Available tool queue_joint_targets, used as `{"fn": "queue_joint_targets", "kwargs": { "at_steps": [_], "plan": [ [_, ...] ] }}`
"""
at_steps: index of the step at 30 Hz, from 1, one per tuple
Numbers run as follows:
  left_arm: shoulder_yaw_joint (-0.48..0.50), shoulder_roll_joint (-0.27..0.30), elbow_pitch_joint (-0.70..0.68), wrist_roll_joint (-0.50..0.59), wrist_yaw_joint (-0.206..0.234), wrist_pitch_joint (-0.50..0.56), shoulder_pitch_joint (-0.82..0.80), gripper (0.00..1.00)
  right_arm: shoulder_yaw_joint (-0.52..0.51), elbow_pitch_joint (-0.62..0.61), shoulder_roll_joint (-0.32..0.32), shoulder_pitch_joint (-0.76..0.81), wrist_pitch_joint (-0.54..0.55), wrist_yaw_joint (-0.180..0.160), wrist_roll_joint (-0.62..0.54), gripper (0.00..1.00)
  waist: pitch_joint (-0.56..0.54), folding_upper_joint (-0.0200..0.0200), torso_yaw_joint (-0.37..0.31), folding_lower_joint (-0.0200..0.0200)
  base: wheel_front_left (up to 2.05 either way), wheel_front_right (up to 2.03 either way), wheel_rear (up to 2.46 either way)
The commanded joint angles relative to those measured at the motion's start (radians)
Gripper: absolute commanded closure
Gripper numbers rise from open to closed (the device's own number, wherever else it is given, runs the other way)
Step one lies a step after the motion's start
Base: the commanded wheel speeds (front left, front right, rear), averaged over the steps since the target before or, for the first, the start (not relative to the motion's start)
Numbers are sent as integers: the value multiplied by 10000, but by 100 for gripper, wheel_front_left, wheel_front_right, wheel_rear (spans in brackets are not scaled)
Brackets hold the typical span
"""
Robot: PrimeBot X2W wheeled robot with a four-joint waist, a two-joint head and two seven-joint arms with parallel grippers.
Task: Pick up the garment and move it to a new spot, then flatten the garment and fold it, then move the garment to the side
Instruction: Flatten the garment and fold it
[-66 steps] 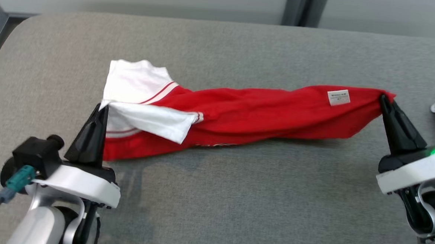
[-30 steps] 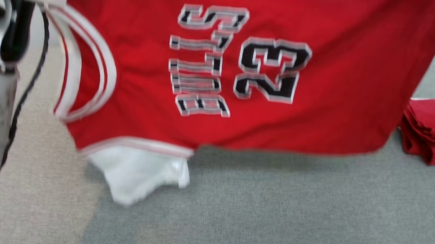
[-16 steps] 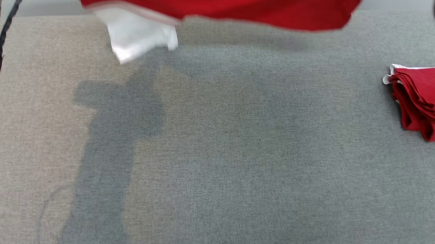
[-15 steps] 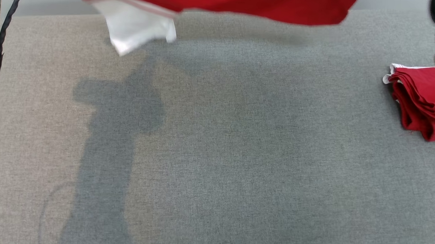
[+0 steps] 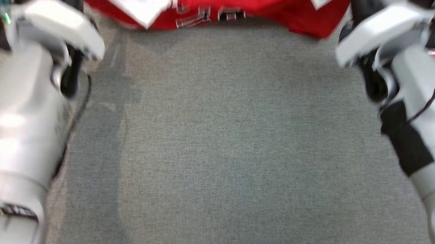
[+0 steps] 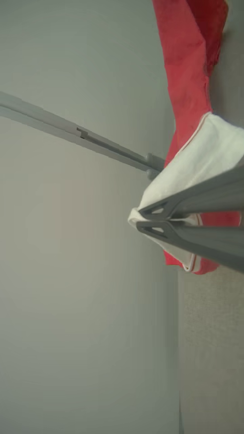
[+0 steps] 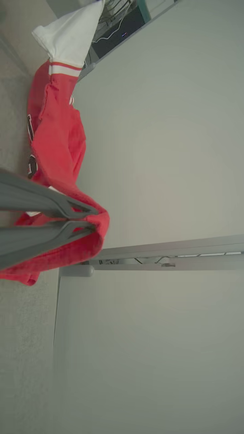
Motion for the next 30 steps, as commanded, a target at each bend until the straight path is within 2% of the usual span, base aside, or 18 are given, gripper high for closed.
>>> {"fn": "queue_joint_targets", "kwargs": {
  "at_steps": [1,8,15,18,20,25,30],
  "plan": [
    [366,-65,-256,-230,-5,-5,574,100,17,-140,-121,518,-73,3,103,100,105,0,72,0,0,0,0],
    [2043,-460,-1893,-286,17,-8,3549,100,-228,-1372,-461,3154,-66,4,248,100,19,0,274,0,0,0,0],
    [3080,-537,-3896,646,-2,-9,6656,100,-1226,-3201,-484,6018,-67,3,-75,100,-843,0,344,0,0,0,0],
    [3259,-587,-4563,947,-4,-9,7540,100,-1459,-3786,-478,6812,-67,3,-250,100,-1100,0,347,0,0,0,0],
    [3458,-696,-5512,1295,6,-10,8860,100,-1727,-4571,-566,8005,-64,3,-606,100,-1519,0,373,0,0,0,0],
    [3607,-940,-6936,1399,347,-6,11105,100,-2521,-5610,-499,10081,-59,3,-1187,100,-2333,0,377,0,0,0,0],
    [3589,-1041,-8482,1243,779,654,13105,100,-3052,-6327,-517,11781,-59,3,-1579,100,-3029,0,399,0,0,0,0]
  ]
}}
